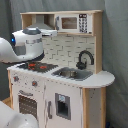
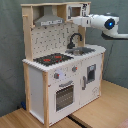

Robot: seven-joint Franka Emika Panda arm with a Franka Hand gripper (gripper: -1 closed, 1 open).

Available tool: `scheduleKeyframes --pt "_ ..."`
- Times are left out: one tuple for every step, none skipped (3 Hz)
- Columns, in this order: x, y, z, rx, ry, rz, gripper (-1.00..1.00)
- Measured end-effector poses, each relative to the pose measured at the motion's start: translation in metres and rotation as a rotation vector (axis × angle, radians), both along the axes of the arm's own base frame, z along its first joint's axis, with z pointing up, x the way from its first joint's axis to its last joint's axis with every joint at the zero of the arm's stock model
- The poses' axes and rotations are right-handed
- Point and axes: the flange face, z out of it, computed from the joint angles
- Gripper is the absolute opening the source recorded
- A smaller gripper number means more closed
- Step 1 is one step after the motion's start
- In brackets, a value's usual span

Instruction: Play with the kitchen

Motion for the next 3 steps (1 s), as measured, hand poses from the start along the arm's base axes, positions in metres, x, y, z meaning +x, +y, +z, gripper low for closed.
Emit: scheduleKeyframes --pt "0.023 -0.011 0.003 0.017 0.027 0.022 1.0" --pt "0.039 -0.007 0.009 0.027 0.043 0.054 1.0" --pt "0.057 -0.007 0.01 0.046 0.061 0.074 1.0"
